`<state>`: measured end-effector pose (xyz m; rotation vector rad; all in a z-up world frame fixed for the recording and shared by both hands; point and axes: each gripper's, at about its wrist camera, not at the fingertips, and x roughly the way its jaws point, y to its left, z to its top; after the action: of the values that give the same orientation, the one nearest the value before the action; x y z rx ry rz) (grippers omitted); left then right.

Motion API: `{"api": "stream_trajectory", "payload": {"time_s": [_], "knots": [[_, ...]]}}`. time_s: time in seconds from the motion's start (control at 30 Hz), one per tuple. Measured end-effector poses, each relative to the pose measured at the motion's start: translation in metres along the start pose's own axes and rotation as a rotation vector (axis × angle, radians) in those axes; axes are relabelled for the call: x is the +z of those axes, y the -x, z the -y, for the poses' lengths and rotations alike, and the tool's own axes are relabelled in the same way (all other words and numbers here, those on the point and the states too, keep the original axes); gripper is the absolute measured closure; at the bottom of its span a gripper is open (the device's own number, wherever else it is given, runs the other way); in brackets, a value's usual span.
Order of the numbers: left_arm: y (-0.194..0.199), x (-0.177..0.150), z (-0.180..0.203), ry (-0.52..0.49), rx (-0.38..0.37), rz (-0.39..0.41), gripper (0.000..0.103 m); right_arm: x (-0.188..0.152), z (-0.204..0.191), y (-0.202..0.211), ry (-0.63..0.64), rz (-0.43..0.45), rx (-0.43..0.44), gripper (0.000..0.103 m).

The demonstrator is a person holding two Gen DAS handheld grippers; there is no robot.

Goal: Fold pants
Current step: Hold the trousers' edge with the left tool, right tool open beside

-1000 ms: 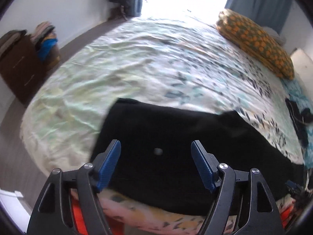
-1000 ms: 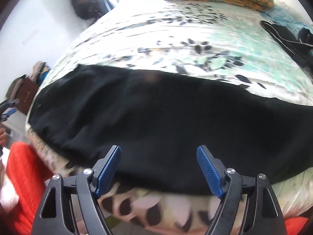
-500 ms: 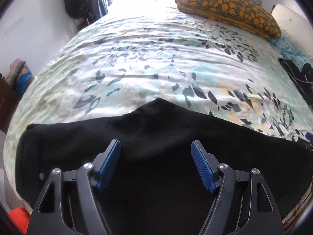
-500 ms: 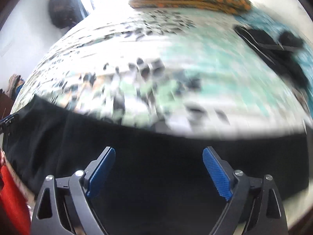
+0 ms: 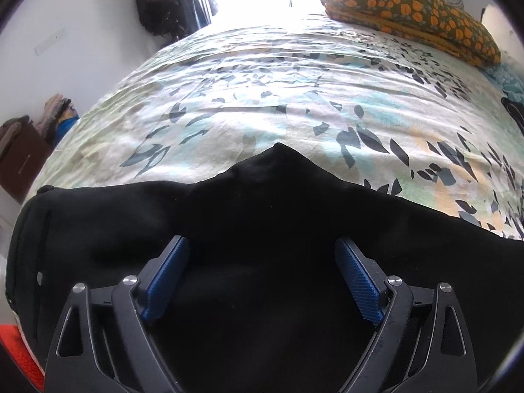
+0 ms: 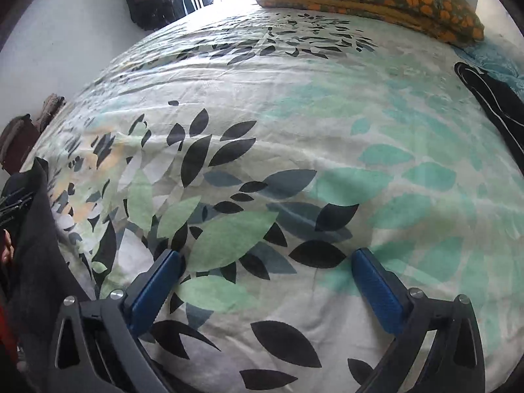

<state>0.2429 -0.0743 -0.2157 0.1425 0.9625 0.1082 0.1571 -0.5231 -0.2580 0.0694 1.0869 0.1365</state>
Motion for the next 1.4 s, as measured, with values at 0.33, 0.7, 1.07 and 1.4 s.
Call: {"api": "stream_trajectory", "payload": {"time_s": [0.33,0.7,1.07,1.4], "knots": [[0.0019,-0.0017,0.0063,-0.020,0.039,0.008,0.009,-0.0019,-0.0082,-0.0003,0.034,-0.004,-0.044,0.000],[0.0025,-0.0023,0.0059,-0.018,0.048,0.009,0.009,-0.0024,-0.0095,0.0005,0.031,-0.004,-0.039,0.000],[0.0023,-0.0025,0.0086,-0.021,0.059,0.012,0.008,-0.0023,-0.0092,0.0005,0.031,-0.004,-0.040,0.000],[0.0028,-0.0023,0.0102,-0.033,0.080,0.011,0.008,-0.0023,-0.0093,0.0005,0.031,-0.004,-0.040,0.000]]}}
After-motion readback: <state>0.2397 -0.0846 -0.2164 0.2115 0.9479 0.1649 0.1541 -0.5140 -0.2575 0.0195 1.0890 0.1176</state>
